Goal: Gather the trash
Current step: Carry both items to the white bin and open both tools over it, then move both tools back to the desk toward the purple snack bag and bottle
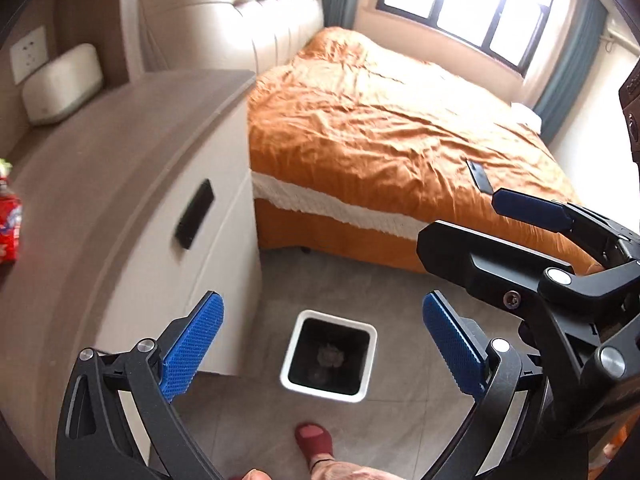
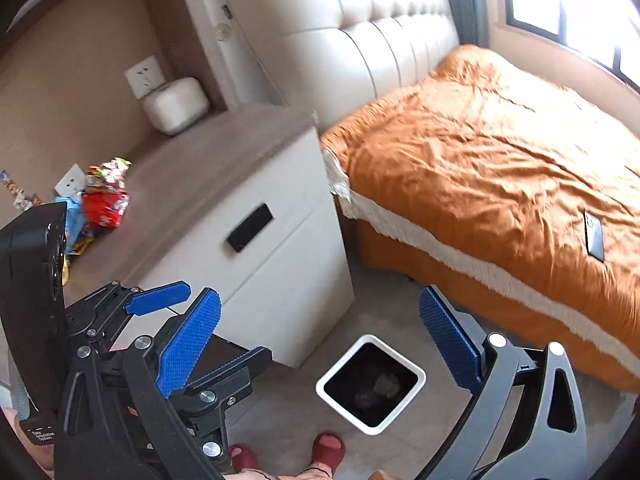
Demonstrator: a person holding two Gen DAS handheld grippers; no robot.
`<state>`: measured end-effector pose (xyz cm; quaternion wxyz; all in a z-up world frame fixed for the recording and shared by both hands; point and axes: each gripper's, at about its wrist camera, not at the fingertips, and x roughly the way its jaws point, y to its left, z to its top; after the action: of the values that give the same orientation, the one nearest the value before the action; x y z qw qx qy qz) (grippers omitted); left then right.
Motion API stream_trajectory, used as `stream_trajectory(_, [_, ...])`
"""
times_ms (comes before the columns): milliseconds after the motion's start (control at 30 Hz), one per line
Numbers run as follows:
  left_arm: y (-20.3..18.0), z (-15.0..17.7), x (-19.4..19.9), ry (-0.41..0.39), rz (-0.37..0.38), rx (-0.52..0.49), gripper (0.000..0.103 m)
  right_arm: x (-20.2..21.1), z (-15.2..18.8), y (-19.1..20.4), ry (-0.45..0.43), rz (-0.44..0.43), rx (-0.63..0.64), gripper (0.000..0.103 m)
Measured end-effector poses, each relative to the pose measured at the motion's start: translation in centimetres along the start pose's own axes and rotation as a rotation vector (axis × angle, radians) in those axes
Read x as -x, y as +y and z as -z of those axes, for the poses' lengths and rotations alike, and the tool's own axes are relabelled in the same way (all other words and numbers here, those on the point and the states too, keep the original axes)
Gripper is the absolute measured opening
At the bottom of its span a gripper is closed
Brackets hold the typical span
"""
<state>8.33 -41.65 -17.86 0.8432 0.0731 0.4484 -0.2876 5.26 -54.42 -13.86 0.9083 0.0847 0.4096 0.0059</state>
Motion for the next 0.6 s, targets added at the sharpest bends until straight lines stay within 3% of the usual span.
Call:
stream_trajectory(133, [2.0,-0.5,4.9,-0.082,-0.105,0.072,0.098,2.5,-2.2,4.1,-0.068,-0.083,0.117,0.099])
stream_trajectory(267, [5.2,0.1,9.4,-0.139,-0.258,0.143,0.098,3.6,-3.7,9.5,-0.120,-0.197,0.255,0.099])
stream_trajectory(600, [15.1,4.8,19.9,-0.228,-0.564,0.336,0.098,3.4,-4.3,22.5,-0.178,-0.449,0.477,0.099])
